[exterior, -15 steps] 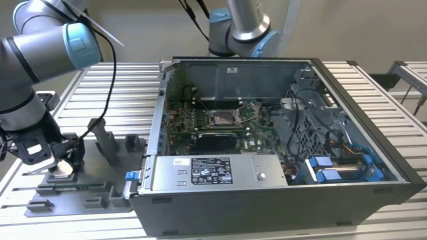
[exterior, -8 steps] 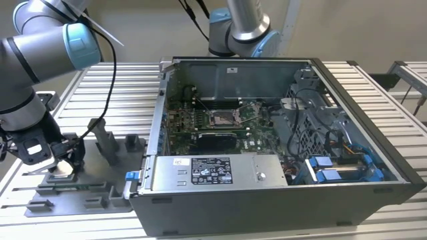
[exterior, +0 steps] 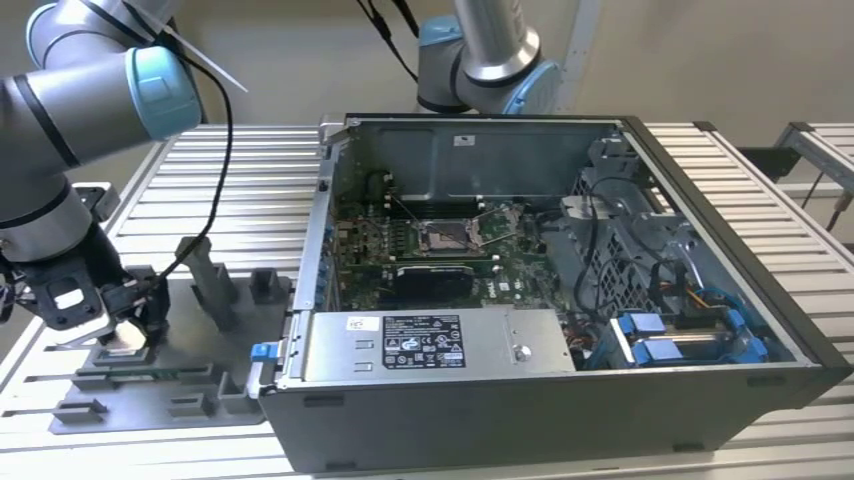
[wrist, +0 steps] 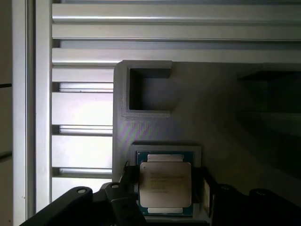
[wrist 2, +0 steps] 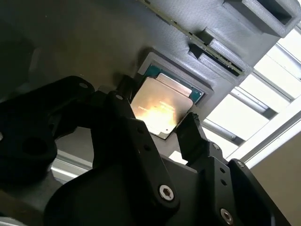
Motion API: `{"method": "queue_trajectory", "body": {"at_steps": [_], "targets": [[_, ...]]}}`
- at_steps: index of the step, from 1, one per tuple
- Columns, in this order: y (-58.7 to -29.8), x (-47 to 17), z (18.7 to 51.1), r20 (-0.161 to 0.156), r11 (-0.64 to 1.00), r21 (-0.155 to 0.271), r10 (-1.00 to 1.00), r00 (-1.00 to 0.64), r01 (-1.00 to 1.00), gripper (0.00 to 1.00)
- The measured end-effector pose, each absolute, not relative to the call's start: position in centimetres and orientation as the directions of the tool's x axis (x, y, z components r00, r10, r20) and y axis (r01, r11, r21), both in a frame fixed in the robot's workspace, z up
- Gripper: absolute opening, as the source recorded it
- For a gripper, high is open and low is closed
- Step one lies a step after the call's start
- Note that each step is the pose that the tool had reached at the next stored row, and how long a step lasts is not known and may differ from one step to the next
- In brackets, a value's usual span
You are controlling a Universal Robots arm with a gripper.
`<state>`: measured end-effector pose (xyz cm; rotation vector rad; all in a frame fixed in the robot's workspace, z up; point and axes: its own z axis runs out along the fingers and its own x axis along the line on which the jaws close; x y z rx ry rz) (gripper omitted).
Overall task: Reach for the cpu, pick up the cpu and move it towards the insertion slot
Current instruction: 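Pick up the cpu and move it towards the insertion slot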
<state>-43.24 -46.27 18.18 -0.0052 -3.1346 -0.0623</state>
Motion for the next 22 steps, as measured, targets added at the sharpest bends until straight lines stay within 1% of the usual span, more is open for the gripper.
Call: {"method": "queue_trajectory", "body": {"at_steps": [7, 14, 22], "targets": [[-46.3, -43.2, 18.3, 0.007, 0.999, 0.040, 0.003, -1.000, 0.004, 0.00], [-46.3, -43.2, 20.6, 0.015, 0.999, 0.040, 0.004, -1.000, 0.004, 0.00], [-46.3, -43.2, 22.4, 0.016, 0.999, 0.039, 0.004, -1.000, 0.004, 0.00]]}}
